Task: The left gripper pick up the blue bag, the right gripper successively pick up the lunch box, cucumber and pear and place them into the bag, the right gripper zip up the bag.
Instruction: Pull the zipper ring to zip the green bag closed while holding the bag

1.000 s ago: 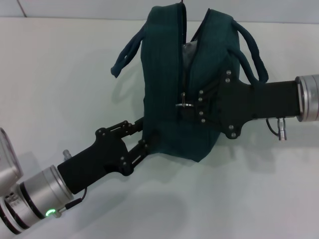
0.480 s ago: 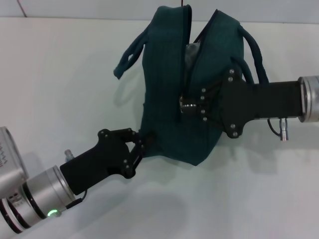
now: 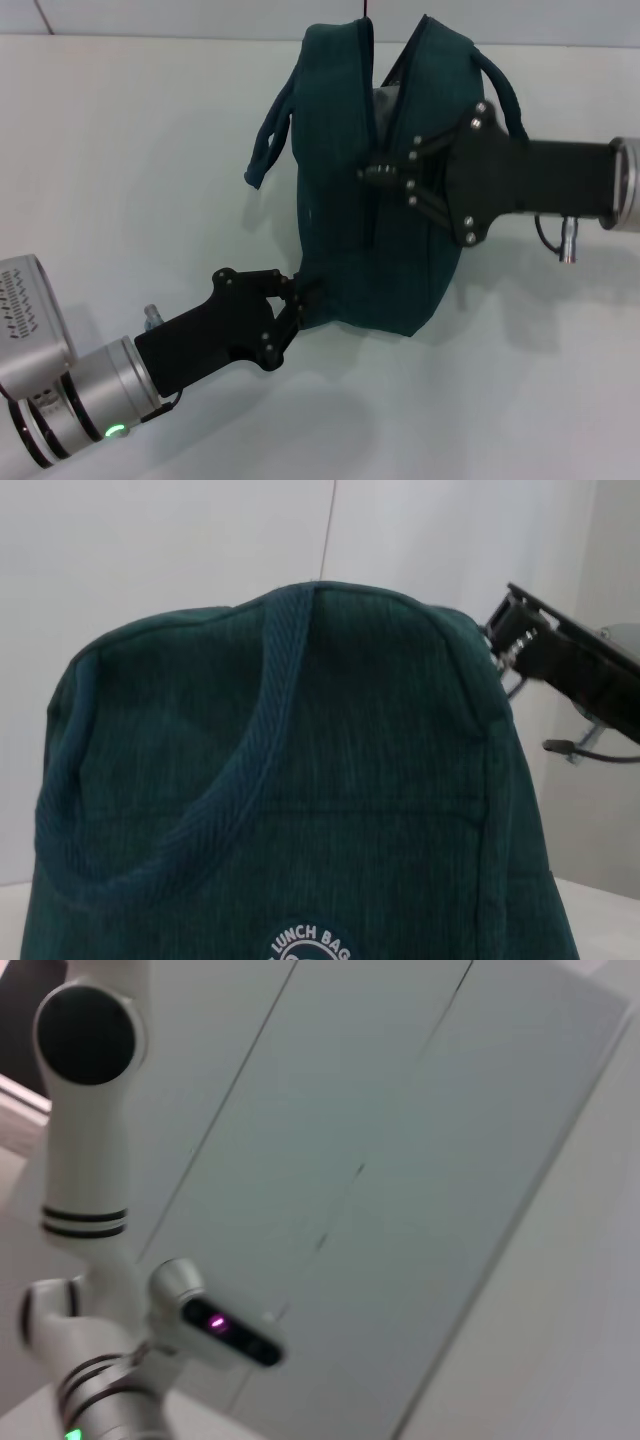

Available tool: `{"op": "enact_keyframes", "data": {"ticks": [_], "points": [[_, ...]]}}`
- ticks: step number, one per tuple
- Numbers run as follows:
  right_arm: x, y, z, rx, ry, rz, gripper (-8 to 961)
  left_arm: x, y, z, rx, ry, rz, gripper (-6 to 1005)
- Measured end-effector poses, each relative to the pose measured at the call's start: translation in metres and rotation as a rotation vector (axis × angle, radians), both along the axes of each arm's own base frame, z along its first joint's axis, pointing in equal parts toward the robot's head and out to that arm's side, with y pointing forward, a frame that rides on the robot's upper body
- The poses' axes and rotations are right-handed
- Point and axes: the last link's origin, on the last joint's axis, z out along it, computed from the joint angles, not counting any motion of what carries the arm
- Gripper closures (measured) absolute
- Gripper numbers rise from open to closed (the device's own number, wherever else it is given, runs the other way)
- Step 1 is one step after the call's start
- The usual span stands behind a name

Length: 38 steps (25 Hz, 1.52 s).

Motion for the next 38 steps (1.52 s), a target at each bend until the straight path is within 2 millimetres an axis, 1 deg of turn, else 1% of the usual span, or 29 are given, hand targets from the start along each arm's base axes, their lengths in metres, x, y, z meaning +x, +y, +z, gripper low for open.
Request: {"op": "enact_keyframes", "data": {"ticks": [8,14,18,24,27,30,35,38], "points": [[-0.001,0.005,0.009,0.113,0.129,-0.006,926,0.0,-0.001,-0.002,-0.005,0.01,-0.004,944],[0.0,0.004,0.009,0.223,0.226,-0.007,928,0.001,0.0,-0.003,-0.015,0.016,-0.018,934],[0.002,0.002,0.008,0.239,0.227,-0.005,929,0.002,-0.001,-0.004,-0.027,0.021,-0.03,927],[0.005,0.003,0.012,0.26,0.256,-0.031,928,0.004,-0.001,-0.004,-0.032,0.021,-0.041,917],[0.007,-0.001,0.012,0.269,0.257,-0.018,927,0.006,0.0,-0.002,-0.018,0.002,-0.04,912],[0.007,-0.004,0.011,0.273,0.259,-0.002,929,0.009,0.003,0.002,0.016,-0.042,-0.026,907],[0.007,-0.007,0.012,0.266,0.269,0.01,934,0.013,0.001,0.011,0.063,-0.116,-0.029,899],[0.007,-0.007,0.012,0.266,0.27,0.011,936,0.016,0.0,0.016,0.076,-0.15,-0.039,712]]}}
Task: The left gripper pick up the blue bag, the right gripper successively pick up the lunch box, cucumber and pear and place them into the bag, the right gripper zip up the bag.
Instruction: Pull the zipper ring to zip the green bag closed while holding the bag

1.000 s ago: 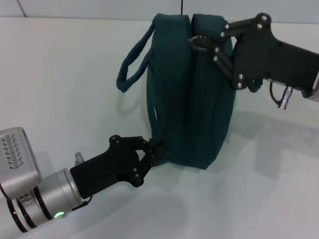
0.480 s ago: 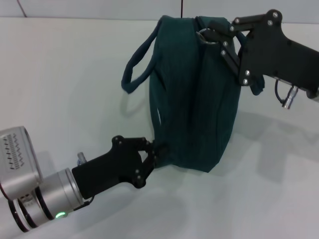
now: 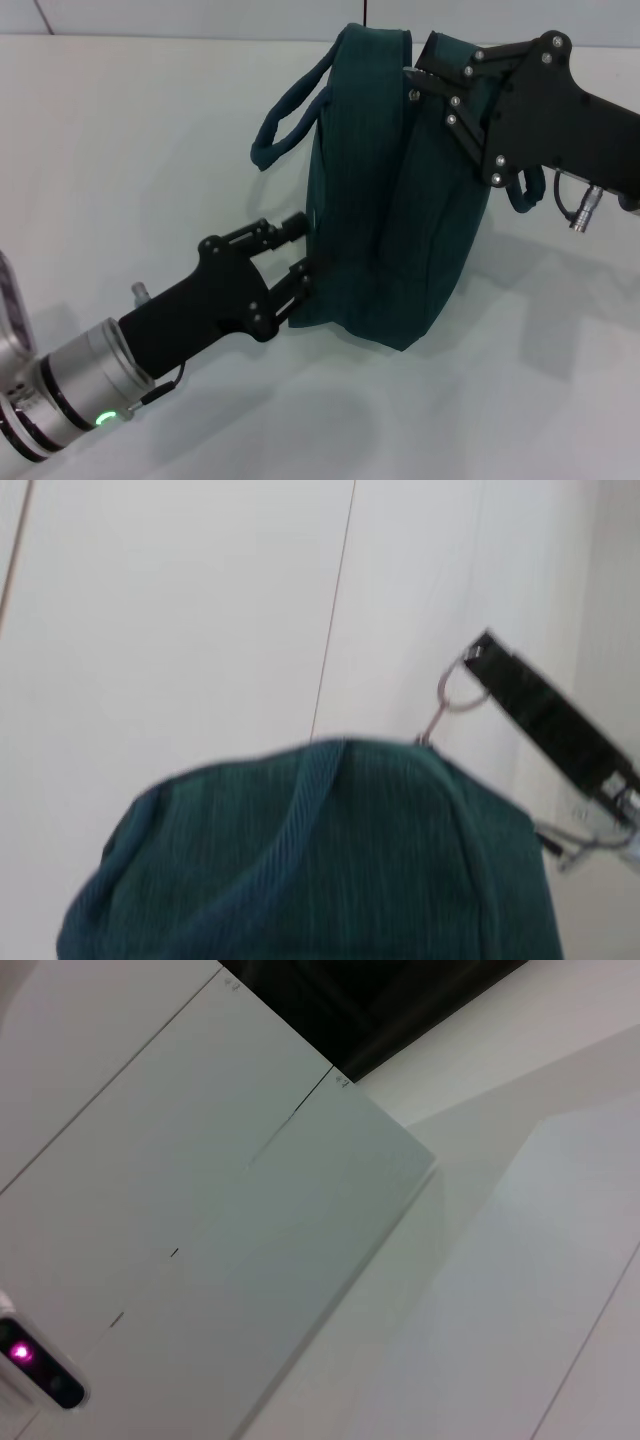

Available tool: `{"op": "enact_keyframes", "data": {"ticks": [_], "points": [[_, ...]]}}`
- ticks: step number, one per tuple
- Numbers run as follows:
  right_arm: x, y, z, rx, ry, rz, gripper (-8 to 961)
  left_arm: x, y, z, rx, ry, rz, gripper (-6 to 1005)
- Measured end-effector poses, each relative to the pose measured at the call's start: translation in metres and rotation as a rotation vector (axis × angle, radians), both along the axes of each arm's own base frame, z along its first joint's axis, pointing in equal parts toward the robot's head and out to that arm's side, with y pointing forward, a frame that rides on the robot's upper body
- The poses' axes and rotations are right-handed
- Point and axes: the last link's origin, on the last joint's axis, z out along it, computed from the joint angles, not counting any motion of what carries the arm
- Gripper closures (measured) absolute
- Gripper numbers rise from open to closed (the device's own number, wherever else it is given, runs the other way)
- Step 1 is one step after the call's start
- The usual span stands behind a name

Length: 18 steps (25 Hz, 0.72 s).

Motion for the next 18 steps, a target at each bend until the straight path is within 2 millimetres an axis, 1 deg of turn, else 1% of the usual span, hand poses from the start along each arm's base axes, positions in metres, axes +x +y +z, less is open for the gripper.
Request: {"op": "enact_keyframes", "data": {"ticks": [5,11,18], "points": [[0.0,-0.001,-0.001,-0.004,-0.003,0.004,936,0.002,0.003,0.005,0.029,-0.033,0.004,520],[-0.001,-0.001,-0.002,-0.008,-0.006,0.008,935,0.012,0.015,0.008,0.023,-0.071,-0.006,269],[0.0,-0.002,-0.002,-0.01,-0.007,0.006,935,0.013,0.02,0.01,0.038,-0.074,-0.002,164]]}}
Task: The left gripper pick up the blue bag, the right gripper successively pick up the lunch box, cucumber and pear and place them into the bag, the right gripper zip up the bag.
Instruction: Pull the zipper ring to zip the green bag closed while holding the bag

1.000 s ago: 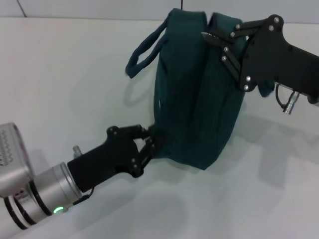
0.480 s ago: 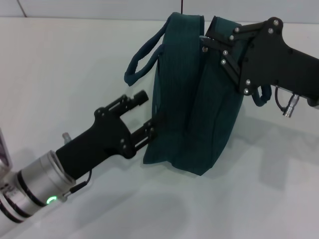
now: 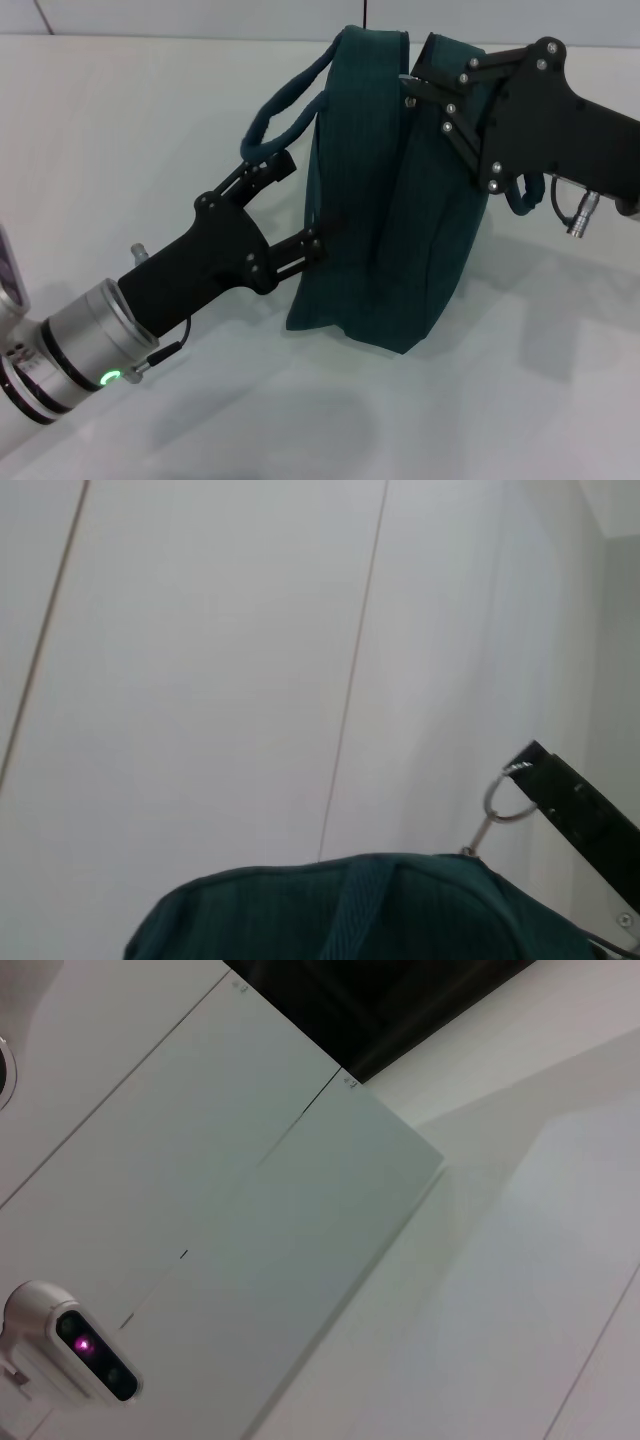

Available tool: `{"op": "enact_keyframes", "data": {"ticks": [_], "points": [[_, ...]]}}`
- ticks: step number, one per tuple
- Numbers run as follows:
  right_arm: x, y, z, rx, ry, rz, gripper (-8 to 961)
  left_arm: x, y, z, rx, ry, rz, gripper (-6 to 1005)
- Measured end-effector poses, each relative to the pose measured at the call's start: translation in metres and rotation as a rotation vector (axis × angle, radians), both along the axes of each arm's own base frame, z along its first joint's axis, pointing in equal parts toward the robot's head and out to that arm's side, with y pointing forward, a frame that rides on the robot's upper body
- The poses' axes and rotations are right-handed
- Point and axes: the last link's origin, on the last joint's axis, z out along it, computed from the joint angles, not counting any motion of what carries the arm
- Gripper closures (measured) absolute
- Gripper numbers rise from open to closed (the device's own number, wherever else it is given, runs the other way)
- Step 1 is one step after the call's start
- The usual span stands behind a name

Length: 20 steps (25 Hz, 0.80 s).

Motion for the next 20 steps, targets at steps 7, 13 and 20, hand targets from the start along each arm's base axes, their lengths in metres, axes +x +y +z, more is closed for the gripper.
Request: {"op": "enact_keyframes", "data": {"ticks": [7,13,20], "points": [[0.001,-0.0008,-0.0002,-0.003,0.001,-0.002,936,0.0017,0.0065,-0.0013,0.001,0.014,0.003,105],[0.002,-0.0014,-0.0002,-0.006,0.005,-0.005,936,0.0019,0.0065,-0.0022,-0.002,0.021,0.0,108],[0.0029,-0.0016,0.0006,-0.005,0.013,-0.012,936,0.0018,0.0069,-0.0017,0.004,0.021,0.001,205]]}}
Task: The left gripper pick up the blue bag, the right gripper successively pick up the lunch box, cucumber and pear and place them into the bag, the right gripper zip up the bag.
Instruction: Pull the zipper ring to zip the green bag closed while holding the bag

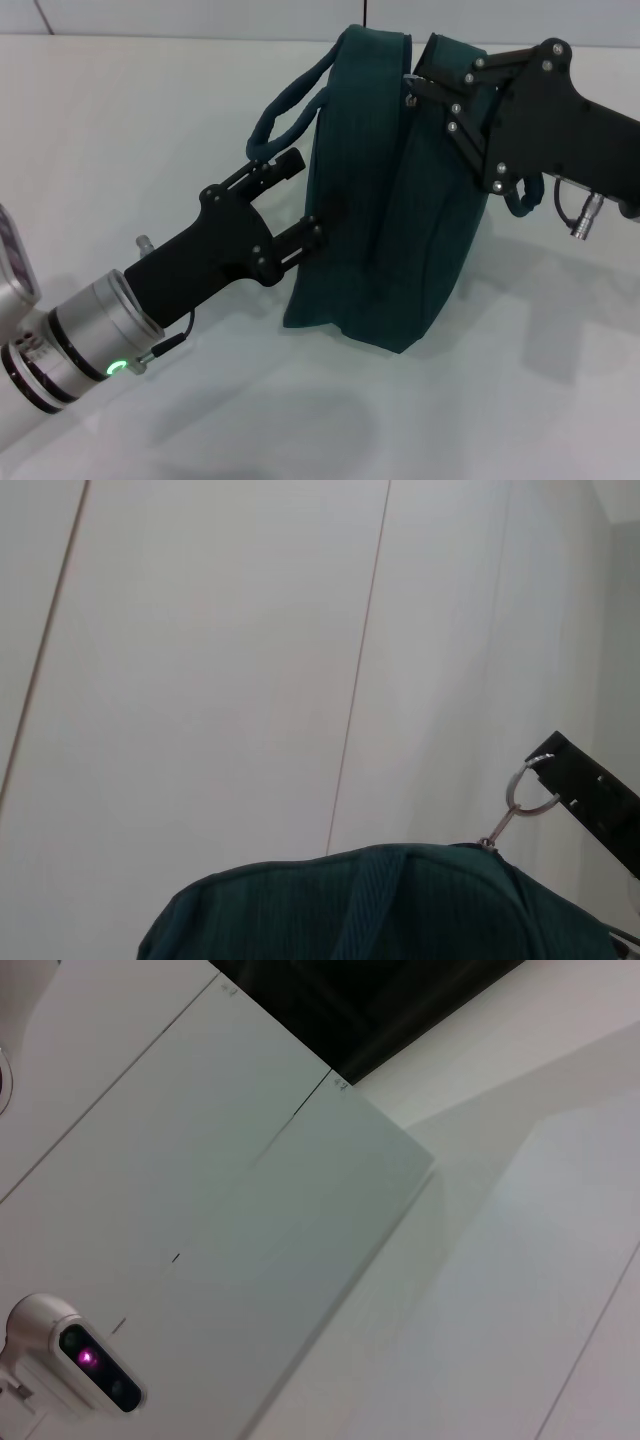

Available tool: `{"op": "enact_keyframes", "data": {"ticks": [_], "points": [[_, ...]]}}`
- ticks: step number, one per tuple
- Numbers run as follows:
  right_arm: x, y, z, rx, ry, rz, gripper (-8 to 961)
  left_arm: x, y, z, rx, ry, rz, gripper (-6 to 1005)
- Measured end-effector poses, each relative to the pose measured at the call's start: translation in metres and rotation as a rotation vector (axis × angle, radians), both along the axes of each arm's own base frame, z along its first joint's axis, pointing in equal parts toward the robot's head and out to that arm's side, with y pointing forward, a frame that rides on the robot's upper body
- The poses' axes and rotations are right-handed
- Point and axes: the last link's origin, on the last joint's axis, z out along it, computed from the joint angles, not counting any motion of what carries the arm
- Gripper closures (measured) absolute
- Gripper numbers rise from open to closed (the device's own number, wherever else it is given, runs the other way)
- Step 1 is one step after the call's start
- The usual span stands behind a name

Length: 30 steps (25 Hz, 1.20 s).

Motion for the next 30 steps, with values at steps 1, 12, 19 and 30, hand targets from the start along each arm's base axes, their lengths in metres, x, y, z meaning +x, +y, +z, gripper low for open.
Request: {"op": "enact_keyframes", "data": {"ticks": [1,12,19,30], "points": [[0.001,0.0,0.0,0.0,0.001,-0.001,936,0.0,0.0,0.0,0.001,0.0,0.0,224],[0.006,-0.006,0.0,-0.008,0.01,-0.009,935,0.001,0.0,0.001,-0.006,0.02,-0.034,499],[0.008,-0.005,0.002,-0.05,0.062,-0.066,935,0.001,-0.003,0.0,0.011,0.042,-0.062,819],[0.015,0.006,0.001,-0.163,0.105,-0.224,934,-0.001,-0.021,-0.004,0.013,0.117,-0.172,938]]}}
